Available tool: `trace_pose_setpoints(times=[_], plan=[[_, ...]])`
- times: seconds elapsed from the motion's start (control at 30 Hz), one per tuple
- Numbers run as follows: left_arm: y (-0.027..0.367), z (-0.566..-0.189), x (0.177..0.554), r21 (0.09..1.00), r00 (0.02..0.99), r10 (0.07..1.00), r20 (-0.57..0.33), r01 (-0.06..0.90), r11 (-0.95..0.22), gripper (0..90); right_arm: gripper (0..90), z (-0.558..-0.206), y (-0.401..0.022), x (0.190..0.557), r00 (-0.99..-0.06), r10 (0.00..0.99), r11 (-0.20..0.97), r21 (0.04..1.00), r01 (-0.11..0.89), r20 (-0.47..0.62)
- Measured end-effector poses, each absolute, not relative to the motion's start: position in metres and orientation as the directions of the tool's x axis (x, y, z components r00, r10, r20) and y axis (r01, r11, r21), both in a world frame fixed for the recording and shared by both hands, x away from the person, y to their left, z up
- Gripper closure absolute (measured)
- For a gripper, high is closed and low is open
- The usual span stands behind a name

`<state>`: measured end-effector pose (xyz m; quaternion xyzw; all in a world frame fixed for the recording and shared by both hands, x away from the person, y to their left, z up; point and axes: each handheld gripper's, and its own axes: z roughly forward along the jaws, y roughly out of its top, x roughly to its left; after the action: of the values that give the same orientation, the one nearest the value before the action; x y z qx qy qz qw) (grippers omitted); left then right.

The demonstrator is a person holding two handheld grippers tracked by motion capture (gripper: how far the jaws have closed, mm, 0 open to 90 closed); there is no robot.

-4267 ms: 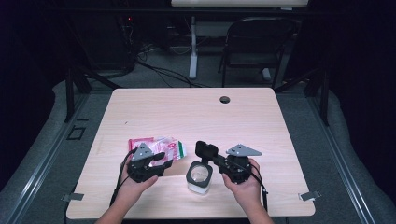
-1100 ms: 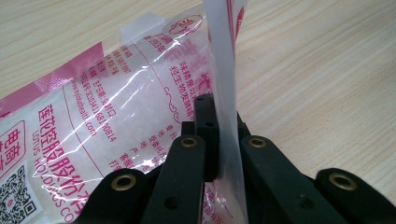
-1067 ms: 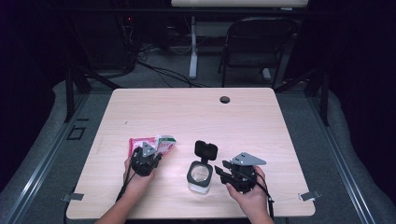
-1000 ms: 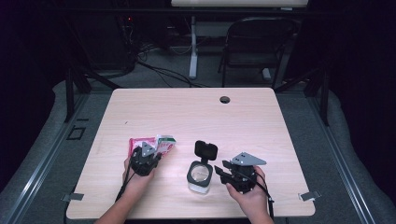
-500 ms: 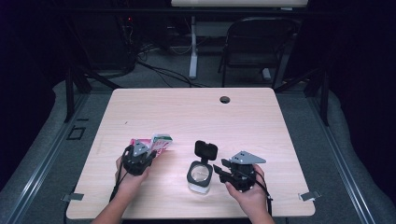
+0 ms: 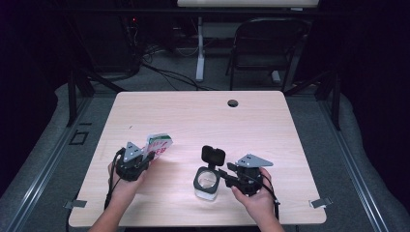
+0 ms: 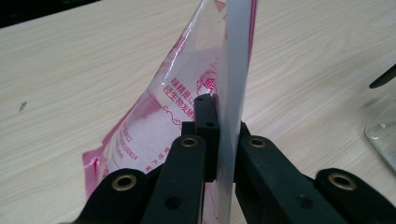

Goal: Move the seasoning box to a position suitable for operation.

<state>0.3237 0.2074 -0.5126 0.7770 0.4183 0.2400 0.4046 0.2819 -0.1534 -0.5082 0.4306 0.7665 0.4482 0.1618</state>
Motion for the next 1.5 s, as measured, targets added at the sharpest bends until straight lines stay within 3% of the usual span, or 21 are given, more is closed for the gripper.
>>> trace_pose_setpoints(times=[0.53,0.9,1.17,1.5], plan=[[0.237,-0.471,0.311,0.893,0.517,0.856,-0.015,0.392,-0.221,90.0,58.3,-0.506,-0.154,0.282,-0.583,0.8,0.223,0.831,0.51,0.143],[0.217,-0.467,0.304,0.895,0.599,0.8,-0.014,0.365,-0.257,90.0,57.7,-0.505,-0.156,0.284,-0.6,0.784,0.226,0.827,0.514,0.159],[0.195,-0.465,0.295,0.896,0.68,0.733,-0.024,0.34,-0.286,90.0,53.8,-0.504,-0.157,0.283,-0.564,0.812,0.203,0.834,0.512,0.149],[0.175,-0.469,0.289,0.886,0.728,0.685,-0.015,0.328,-0.329,90.0,58.2,-0.505,-0.161,0.285,-0.558,0.806,0.187,0.808,0.558,0.199]])
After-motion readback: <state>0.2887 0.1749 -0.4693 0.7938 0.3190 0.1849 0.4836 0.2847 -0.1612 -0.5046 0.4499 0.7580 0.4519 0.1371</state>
